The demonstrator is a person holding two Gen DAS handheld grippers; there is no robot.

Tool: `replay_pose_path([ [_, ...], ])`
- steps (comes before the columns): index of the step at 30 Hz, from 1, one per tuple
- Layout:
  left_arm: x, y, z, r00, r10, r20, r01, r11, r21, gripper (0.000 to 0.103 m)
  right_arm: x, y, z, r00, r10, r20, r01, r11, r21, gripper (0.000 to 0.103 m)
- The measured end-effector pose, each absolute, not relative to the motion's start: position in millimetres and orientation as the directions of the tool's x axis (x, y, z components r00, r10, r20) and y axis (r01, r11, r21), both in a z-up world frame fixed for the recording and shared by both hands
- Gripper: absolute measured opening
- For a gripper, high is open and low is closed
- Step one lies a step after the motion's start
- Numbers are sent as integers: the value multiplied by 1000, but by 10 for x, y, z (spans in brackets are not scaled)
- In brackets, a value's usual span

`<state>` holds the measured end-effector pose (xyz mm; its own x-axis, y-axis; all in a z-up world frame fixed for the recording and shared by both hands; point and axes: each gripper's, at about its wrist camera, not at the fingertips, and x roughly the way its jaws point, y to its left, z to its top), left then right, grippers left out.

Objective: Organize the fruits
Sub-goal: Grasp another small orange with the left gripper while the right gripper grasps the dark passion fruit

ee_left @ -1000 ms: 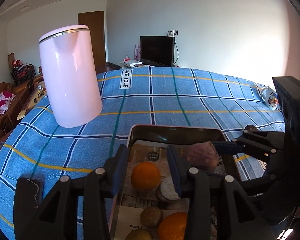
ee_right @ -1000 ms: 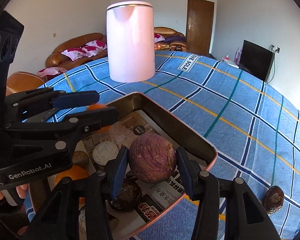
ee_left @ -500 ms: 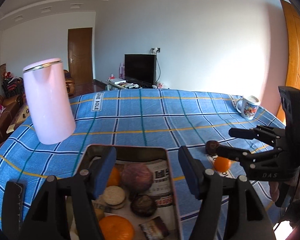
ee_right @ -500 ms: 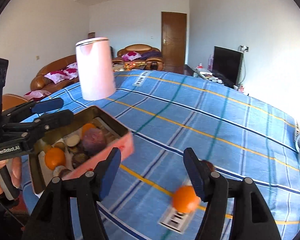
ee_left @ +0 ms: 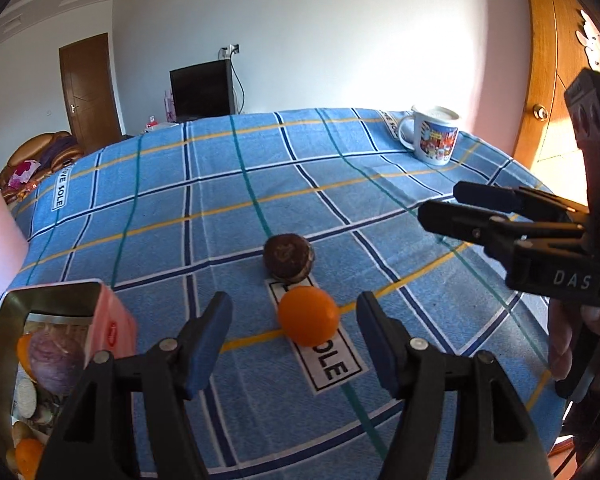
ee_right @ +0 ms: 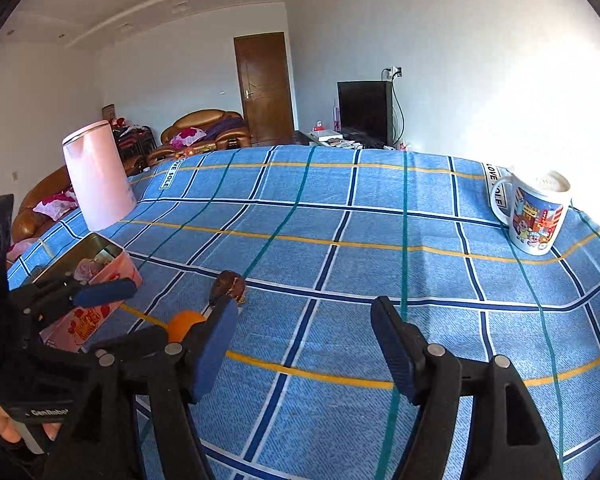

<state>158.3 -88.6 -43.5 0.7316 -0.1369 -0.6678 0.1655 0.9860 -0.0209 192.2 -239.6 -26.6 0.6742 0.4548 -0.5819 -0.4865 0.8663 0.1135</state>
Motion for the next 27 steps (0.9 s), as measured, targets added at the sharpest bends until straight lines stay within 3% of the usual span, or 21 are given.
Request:
replay_pose_path([
  [6, 1767, -999, -496, 690, -143, -709, 187, 982, -16, 63, 1927, -2548, -250, 682, 458, -570, -475, 870, 132, 73],
  [11, 1838, -909, -590, 633, -202, -747, 206, 975, -90, 40, 1945, -2506, -246, 677, 464, -571, -480, 867, 135, 73],
  [19, 1737, -552, -475, 713, -143, -686, 119, 990, -82, 40, 2053, -2223, -223, 638, 484, -599, -507, 849, 146, 73],
  [27, 1703, -300, -409, 760, -111, -640, 57, 993, -104, 40, 2298, -1705, -379, 555, 468, -688, -529, 837, 143, 69],
])
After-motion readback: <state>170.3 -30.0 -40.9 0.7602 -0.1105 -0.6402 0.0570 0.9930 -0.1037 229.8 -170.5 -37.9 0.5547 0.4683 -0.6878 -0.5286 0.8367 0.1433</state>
